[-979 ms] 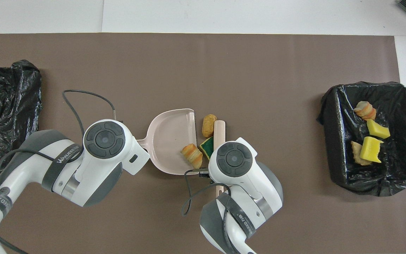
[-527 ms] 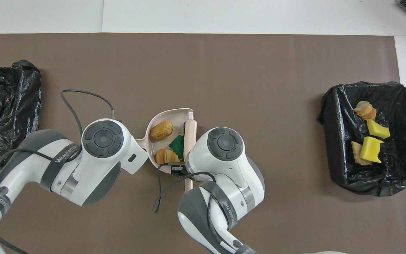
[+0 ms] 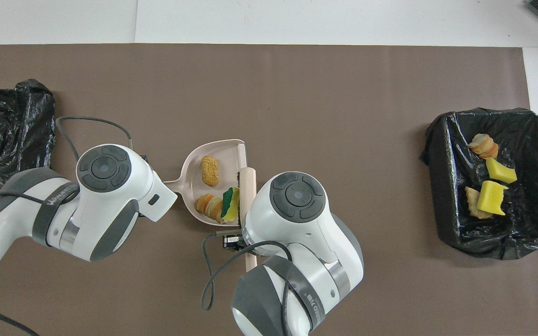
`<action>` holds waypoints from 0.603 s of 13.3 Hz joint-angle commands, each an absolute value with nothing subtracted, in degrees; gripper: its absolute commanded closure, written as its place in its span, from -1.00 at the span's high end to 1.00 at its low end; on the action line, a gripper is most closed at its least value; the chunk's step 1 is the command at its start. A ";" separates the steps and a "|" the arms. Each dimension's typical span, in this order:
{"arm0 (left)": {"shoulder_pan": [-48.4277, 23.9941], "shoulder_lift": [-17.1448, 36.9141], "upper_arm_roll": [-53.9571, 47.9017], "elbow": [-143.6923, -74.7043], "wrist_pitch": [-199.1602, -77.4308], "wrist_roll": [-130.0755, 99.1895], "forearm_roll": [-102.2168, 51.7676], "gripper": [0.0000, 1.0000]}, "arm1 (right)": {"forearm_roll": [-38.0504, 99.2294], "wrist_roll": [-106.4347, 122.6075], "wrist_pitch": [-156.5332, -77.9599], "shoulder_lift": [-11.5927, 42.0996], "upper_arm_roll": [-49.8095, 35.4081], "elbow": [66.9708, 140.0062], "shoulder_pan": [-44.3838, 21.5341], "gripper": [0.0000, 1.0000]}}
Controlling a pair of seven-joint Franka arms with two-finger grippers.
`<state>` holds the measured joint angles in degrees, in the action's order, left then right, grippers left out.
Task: Sweep and dump trash in bin
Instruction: 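Brush the remaining pieces into the dustpan with the right gripper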
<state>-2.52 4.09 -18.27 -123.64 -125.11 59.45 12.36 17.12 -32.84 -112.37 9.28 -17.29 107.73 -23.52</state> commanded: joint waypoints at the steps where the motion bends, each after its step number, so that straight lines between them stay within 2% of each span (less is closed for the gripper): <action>1: -1.58 4.48 -18.37 -123.49 -126.47 61.79 10.72 -1.00 | 18.37 -31.81 -110.93 7.04 -17.49 108.11 -22.68 -1.00; 5: -0.44 4.66 -18.46 -123.40 -126.74 62.83 9.41 -1.00 | 18.02 -33.48 -110.66 6.95 -17.32 105.91 -22.59 -1.00; 8: 1.83 4.57 -18.28 -122.26 -126.65 67.30 5.72 -1.00 | 15.22 -35.40 -105.75 4.49 -17.14 106.52 -22.41 -1.00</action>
<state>-0.66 4.65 -18.18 -123.33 -126.15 63.25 8.21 16.65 -33.40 -108.75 6.70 -16.75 106.14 -23.33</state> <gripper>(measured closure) 0.683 0.749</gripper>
